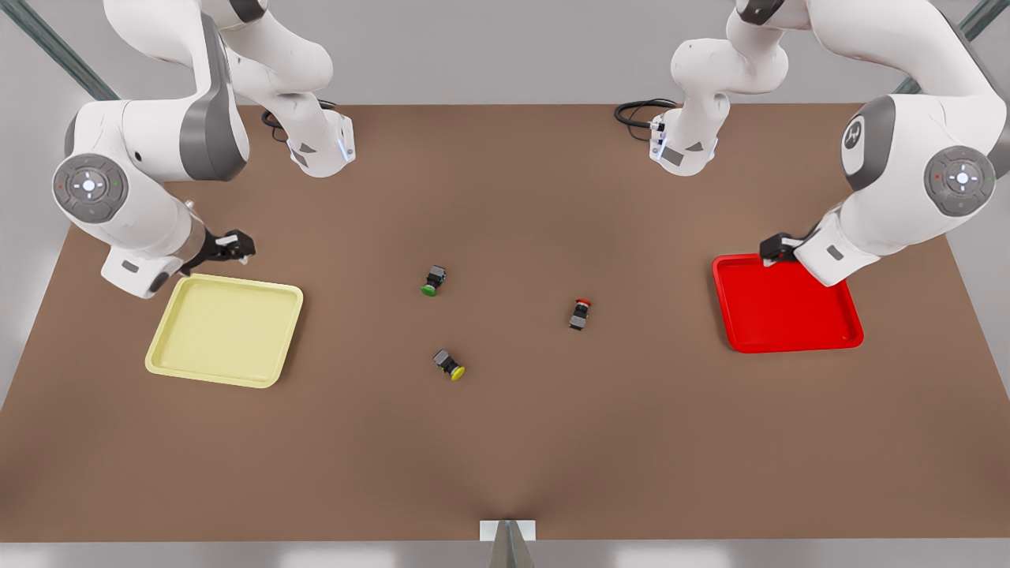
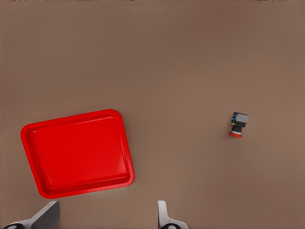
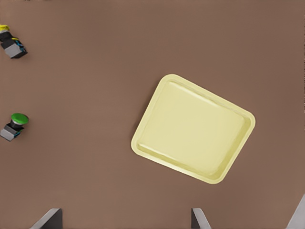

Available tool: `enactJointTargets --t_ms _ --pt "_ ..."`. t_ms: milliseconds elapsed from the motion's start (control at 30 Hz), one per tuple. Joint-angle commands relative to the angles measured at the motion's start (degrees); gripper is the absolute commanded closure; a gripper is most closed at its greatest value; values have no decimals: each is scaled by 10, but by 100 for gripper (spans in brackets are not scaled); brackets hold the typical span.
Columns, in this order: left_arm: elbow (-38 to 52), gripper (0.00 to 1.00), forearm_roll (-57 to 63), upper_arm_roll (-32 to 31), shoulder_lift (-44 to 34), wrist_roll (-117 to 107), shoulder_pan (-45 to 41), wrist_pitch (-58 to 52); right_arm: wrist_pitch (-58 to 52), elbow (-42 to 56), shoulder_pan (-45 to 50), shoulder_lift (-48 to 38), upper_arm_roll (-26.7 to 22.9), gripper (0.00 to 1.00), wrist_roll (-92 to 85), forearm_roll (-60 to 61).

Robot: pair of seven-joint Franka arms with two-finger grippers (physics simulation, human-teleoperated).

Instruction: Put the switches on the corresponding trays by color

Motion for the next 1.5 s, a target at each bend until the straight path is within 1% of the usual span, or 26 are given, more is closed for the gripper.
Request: enactJointTargets --t_ms 0,67,100,200,267,333,367,433,500,533,600,633,700,733,800,867,900,1000,1067,1233,1300,1400,1467 --pt "0 0 0 0 0 -18 1 20 29 0 -1 -1 0 0 -45 1" --pt "-9 0 0 0 2 -15 -2 20 29 0 1 0 -1 0 -44 1" --pt "-11 0 -1 -1 11 -16 -20 20 30 0 2 0 -1 0 -45 1" --pt "-9 0 -2 -1 86 -18 -134 31 31 1 27 19 -1 0 -52 -3" --pt "-8 0 -3 -2 132 -19 -175 69 32 -2 47 38 -1 0 -45 -1" --pt "-8 0 -39 -2 197 -20 -214 156 36 1 92 99 -1 0 -43 -12" --pt "-8 0 -59 -3 217 -19 -220 187 82 0 110 119 -1 0 -23 -12" --pt "-8 0 -60 -4 268 -20 -241 275 109 0 145 162 -1 0 -6 -7" --pt "-9 0 -68 -5 284 -46 -246 310 152 0 168 199 -1 0 0 -8" --pt "-10 0 -74 -5 290 -46 -246 324 156 1 176 214 -1 0 2 -8" --pt "-55 0 -76 -5 292 -47 -258 393 198 -2 192 241 -1 0 10 -8" --pt "-60 0 -78 -5 292 -64 -261 405 212 -2 200 250 -2 0 22 -7" --pt "-102 0 -79 -4 287 -83 -276 436 256 -2 215 273 -1 0 25 -5" --pt "-139 0 -76 -4 276 -78 -277 469 296 -2 233 287 -1 0 22 -5" --pt "-211 0 -68 -4 258 -76 -276 558 362 -7 238 309 -1 0 22 -5" --pt "-241 0 -68 -3 252 -74 -276 550 424 -8 238 326 -1 0 25 -4" --pt "-241 0 -68 -3 249 -155 -276 532 450 -8 239 332 -1 0 28 -4" --pt "-241 0 -68 -3 248 -168 -275 524 505 -9 259 350 -1 0 30 -3" --pt "-258 0 -67 -3 248 -167 -276 524 529 -21 263 353 -1 0 30 1" --pt "-268 0 -66 -3 249 -167 -276 533 532 -42 261 352 -1 0 29 9" --pt "-268 0 -66 -3 252 -165 -276 552 532 -55 260 352 -11 0 32 10" --pt "-269 0 -59 -3 259 -163 -276 558 530 -65 260 350 -15 0 98 11" --pt "-268 0 -59 -3 263 -163 -276 558 531 -64 260 351 -15 0 98 12"
